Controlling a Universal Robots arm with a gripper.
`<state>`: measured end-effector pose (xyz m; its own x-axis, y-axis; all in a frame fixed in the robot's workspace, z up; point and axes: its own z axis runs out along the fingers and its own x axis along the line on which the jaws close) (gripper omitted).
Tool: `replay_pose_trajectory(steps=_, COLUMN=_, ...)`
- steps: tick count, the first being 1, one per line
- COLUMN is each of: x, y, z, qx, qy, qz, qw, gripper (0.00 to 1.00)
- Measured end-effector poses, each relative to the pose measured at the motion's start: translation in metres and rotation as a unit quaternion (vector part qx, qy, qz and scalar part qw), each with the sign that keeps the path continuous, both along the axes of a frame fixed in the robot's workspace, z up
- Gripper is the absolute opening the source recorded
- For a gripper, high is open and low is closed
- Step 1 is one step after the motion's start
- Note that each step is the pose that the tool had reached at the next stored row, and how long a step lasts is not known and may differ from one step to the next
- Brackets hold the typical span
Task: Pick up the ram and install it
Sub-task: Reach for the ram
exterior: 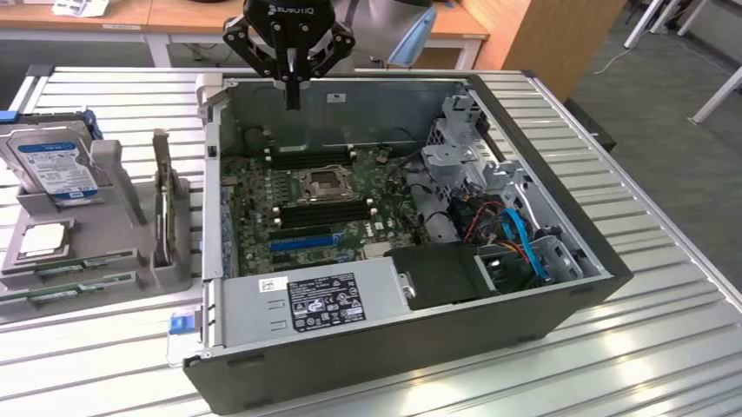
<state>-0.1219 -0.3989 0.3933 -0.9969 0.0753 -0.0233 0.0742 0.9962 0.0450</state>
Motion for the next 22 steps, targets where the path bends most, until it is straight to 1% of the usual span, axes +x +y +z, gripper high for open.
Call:
replay_pose_trajectory(steps=5, x=-0.001, y=0.0, z=-0.0002, qx=0.0001, qy=-0.0001, qz=0.0, qw=1.0, gripper=0.1)
replay_pose_trajectory(steps=9, x=-0.012, y=0.0, z=-0.0002, qx=0.0, qy=0.0, qz=0.0, qw=1.0, gripper=0.1)
replay_pose_trajectory(steps=17, x=-0.029, y=0.0, z=-0.0003, qx=0.0, qy=0.0, qz=0.0, qw=1.0, gripper=0.1)
replay_pose_trajectory(steps=22, x=-0.043, y=0.0, z=-0.0005, qx=0.0, qy=0.0, qz=0.0, qw=1.0, gripper=0.1)
